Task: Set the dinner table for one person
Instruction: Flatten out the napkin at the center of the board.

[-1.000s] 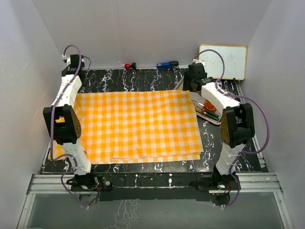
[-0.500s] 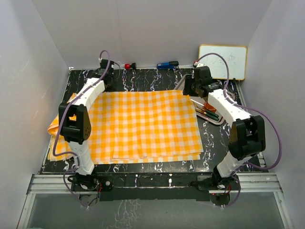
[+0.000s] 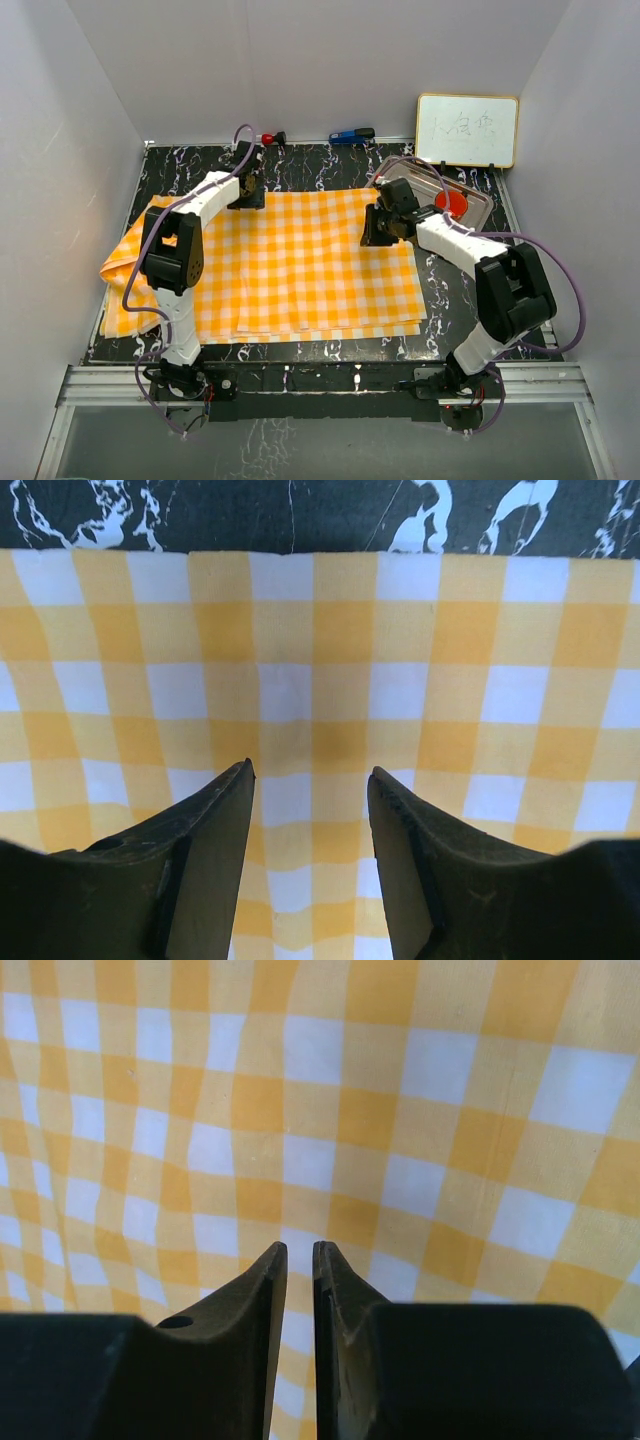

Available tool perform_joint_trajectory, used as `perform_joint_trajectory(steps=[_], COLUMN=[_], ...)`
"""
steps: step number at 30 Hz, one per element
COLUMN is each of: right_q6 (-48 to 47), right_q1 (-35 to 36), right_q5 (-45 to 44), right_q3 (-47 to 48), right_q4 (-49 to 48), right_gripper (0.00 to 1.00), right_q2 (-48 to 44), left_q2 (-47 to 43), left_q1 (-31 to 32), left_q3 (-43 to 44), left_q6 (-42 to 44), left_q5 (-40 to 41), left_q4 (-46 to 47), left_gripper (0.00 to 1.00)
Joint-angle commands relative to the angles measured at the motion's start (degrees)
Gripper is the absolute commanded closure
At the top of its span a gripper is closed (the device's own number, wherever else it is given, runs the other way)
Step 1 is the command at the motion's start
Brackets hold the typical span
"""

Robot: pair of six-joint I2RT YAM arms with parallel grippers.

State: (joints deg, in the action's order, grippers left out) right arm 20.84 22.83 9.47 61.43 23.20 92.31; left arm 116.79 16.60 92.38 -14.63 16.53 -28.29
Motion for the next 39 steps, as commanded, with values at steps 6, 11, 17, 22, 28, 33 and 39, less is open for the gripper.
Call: perform_joint_trajectory(steps=[6,11,17,22,28,33,39], right_q6=[3.2,3.6,4.3,4.2,3.8,3.4,3.7], right_q1=[0.0,0.2,0.3,0.4,0.4,0.3,0.3], right_q5=[0.7,0.2,-0.1,-0.5,-1.3,-1.6,-0.9], right_q3=[-2.8,-3.9,-3.6,-2.7,-1.7,-0.8,0.0], right_q4=[-6.7,-7.6,-8.3,-8.2,-7.4,-6.9,-6.7], right_gripper=[0.9,0.91,0.94,0.94,0.94,0.94,0.94], right_q2=[1.6,3.4,6.1,7.1,7.1,9.6,10.5], left_q2=[-1.8,-0.6,5.0,8.8,8.7,6.6,6.1], left_q1=[-0.4,-0.4,-0.4,-1.1,-10.5,-15.5,-17.7], left_q3=[-3.9,-5.5,-4.8,-3.0,-8.4,-12.0,-11.4], left_q6=[-2.3,-3.5,-4.5,-5.3,-10.4,-10.3,-11.7], left_q5=[-5.7,-10.8,-12.0,-10.4,-18.2,-13.5,-10.6], left_q4=[4.3,8.8,9.9,7.7,11.1,10.7,9.5], left_gripper=[0.53,0.54,0.62,0.71,0.75,0.75,0.75])
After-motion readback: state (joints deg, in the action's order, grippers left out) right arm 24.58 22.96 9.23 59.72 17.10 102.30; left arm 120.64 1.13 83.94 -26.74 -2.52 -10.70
